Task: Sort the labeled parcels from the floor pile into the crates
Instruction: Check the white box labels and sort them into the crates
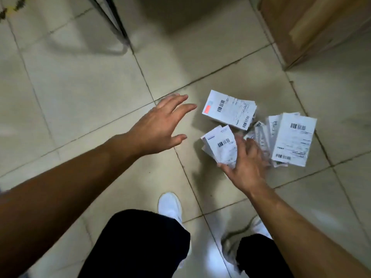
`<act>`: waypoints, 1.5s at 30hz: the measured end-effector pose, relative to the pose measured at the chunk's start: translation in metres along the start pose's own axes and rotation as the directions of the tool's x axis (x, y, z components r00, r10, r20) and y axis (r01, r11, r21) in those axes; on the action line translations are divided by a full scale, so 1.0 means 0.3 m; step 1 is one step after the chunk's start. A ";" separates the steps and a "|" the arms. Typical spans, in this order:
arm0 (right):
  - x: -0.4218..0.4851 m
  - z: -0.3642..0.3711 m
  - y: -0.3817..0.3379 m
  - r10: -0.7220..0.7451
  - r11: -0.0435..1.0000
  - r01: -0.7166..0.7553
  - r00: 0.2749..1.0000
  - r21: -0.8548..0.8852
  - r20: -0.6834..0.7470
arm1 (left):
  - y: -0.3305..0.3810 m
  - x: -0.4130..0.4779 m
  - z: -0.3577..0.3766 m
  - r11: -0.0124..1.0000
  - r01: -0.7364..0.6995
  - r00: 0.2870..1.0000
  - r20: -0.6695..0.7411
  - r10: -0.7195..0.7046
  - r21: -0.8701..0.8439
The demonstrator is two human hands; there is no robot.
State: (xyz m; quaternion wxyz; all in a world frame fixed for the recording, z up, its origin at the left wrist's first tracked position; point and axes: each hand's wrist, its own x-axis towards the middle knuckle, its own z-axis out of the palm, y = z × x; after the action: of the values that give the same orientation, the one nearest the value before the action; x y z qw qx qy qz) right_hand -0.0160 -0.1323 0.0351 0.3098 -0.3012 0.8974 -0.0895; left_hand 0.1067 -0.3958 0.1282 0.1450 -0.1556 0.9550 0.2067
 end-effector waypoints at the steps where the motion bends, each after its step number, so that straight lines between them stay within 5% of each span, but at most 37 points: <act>1: 0.032 0.055 0.008 0.013 1.000 -0.013 1.000 -0.023 -0.002 | -0.040 0.066 0.046 0.998 -0.042 0.999 0.025 0.041 0.044; 10: 0.095 0.293 0.077 0.151 0.986 -0.157 0.983 -0.061 -0.101 | -0.089 0.540 0.313 0.907 -0.272 0.960 0.159 0.232 0.320; 19: 0.023 0.334 0.107 0.203 0.979 -0.200 0.976 0.037 -0.077 | -0.061 0.642 0.418 0.909 -0.291 0.951 0.196 0.240 0.299; 29: -0.130 -0.099 0.040 0.242 0.962 -0.194 0.932 0.194 -0.271 | 0.158 0.530 0.139 0.971 -0.110 0.993 -0.015 0.116 0.214; 35: -0.182 -0.406 0.042 0.310 0.946 -0.213 0.814 0.245 -0.491 | 0.358 0.519 -0.102 0.984 -0.047 0.972 -0.219 0.085 0.172; 45: -0.463 -1.003 0.111 0.258 0.966 -0.186 0.752 0.181 -0.606 | 0.680 0.368 -0.454 0.992 -0.039 0.940 -0.333 0.079 0.123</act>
State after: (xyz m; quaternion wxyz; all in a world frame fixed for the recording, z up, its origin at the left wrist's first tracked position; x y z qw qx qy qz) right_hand -0.1286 -0.0305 0.3315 0.0191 -0.1281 0.9720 -0.1960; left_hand -0.0953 -0.3053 0.2807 -0.0184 -0.1514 0.9802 0.1263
